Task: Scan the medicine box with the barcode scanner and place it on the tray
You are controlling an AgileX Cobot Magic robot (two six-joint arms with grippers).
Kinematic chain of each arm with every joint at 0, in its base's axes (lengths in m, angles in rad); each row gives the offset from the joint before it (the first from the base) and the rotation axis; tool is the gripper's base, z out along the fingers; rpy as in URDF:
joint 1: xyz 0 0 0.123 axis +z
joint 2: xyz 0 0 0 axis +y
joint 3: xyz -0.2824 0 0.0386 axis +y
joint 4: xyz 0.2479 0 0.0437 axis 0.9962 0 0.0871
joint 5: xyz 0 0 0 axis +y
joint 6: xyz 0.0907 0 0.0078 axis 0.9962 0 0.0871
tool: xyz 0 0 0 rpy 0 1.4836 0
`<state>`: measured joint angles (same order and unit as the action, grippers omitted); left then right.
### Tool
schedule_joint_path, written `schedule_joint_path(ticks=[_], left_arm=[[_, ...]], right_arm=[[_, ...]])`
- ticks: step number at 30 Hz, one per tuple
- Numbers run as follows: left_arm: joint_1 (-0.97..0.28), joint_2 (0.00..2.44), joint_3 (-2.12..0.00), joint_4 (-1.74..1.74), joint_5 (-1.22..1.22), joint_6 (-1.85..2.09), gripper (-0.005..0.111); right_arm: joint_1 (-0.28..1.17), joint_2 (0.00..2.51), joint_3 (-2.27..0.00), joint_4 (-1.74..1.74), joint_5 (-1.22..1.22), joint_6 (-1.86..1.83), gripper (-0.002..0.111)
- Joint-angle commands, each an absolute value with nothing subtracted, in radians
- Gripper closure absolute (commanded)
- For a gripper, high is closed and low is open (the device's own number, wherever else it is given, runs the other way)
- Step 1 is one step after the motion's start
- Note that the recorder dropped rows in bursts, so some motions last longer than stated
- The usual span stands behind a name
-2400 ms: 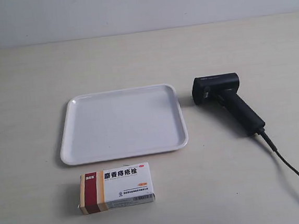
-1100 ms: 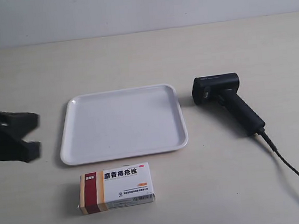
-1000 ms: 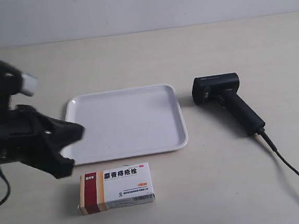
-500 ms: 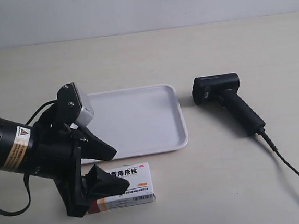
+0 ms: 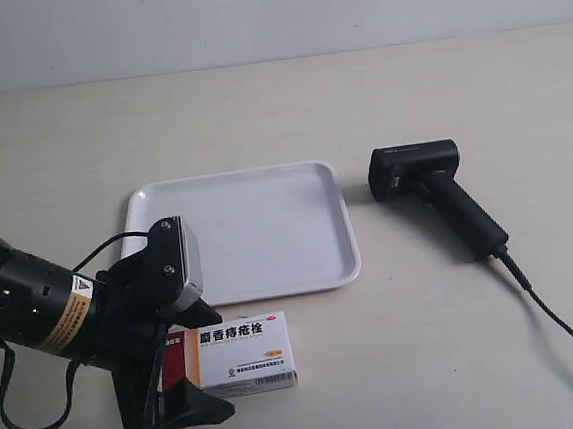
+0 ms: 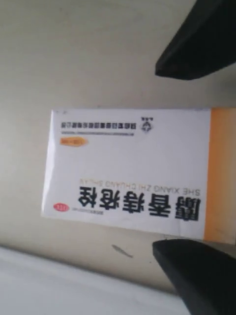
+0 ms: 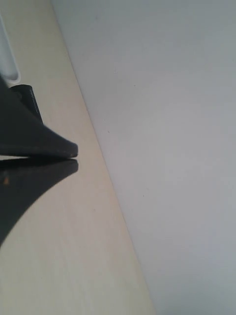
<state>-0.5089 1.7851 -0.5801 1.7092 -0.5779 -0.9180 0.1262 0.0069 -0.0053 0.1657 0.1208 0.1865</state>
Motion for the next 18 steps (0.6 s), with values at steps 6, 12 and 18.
schedule_joint_path(ticks=[6,12,18], left_arm=[[-0.511,1.807,-0.584,1.663,-0.560,-0.864,0.051],[-0.511,1.746,-0.591,1.661,-0.560,-0.844,0.107],[-0.480,1.643,-0.661,1.709,-0.510,-0.847,0.107]], right_arm=[[0.128,0.000,0.000,0.173,0.103,0.188,0.108],[0.128,0.000,0.000,0.228,0.116,0.184,0.108],[0.128,0.031,-0.032,0.228,0.108,0.163,0.108]])
